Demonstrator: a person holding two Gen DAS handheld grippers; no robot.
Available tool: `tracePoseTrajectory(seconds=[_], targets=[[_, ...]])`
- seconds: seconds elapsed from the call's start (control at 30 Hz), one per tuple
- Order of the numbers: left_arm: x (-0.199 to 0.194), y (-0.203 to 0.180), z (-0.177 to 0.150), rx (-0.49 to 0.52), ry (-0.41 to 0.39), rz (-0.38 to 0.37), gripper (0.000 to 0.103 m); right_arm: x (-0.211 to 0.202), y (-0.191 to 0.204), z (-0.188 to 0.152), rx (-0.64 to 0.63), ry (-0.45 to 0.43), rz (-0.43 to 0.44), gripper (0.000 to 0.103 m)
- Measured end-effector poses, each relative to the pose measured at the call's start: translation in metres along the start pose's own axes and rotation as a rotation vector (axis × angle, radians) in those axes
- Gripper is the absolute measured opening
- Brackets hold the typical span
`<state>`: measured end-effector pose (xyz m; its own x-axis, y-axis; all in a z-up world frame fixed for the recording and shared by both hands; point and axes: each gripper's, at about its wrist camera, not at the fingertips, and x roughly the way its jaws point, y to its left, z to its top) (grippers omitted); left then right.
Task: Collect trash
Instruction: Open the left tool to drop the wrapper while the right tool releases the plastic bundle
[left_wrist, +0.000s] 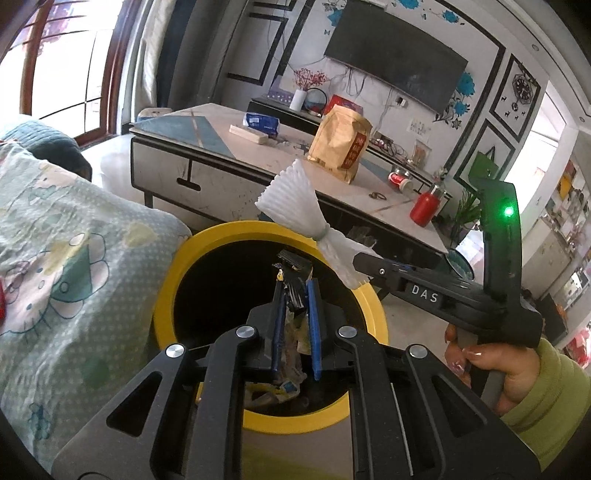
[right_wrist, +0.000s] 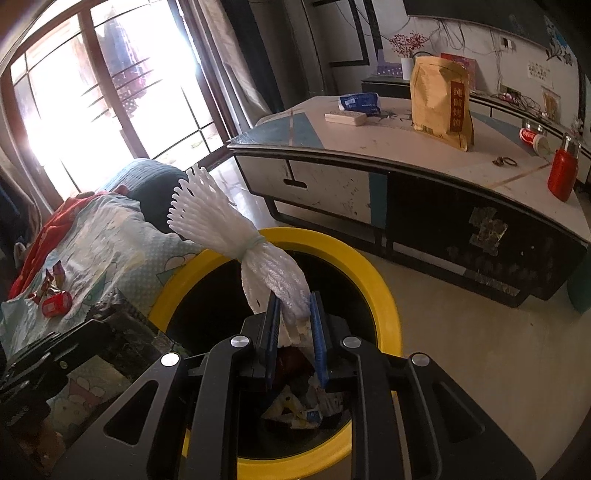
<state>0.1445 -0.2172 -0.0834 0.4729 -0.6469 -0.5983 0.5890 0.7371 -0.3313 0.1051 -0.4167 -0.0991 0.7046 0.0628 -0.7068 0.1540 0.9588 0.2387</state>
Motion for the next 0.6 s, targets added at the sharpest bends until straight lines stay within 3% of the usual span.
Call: tracePoseTrajectory(seconds=[0.17,0.2,0.33,0.4,0.47,0.5,0.6], targets=[[0.004,-0.002,0.001,0.008,0.008,0.000,0.006,0.001,-0.004,-0.001,0.017,0.009,-0.003,0.023],[0.004,-0.002,0.001,0.006,0.007,0.002,0.010,0.001,-0.005,-0.001,0.020,0.008,-0.003,0.028],[0.001,0.000,0.000,-0.005,0.008,-0.003,0.042,-0.001,-0.007,0.000,0.029,-0.002,-0.009,0.036],[-0.002,0.001,0.000,-0.014,0.004,-0.006,0.051,-0.001,-0.007,0.000,0.030,-0.003,-0.015,0.042],[-0.005,0.003,0.001,-0.025,-0.007,-0.004,0.072,-0.003,-0.006,0.000,0.030,-0.011,-0.016,0.045],[-0.008,0.004,0.002,-0.033,-0.019,-0.001,0.088,-0.004,-0.006,0.001,0.028,-0.014,-0.018,0.049],[-0.016,0.006,0.003,-0.043,-0.047,0.002,0.092,-0.007,-0.002,0.001,0.019,-0.030,-0.024,0.056]])
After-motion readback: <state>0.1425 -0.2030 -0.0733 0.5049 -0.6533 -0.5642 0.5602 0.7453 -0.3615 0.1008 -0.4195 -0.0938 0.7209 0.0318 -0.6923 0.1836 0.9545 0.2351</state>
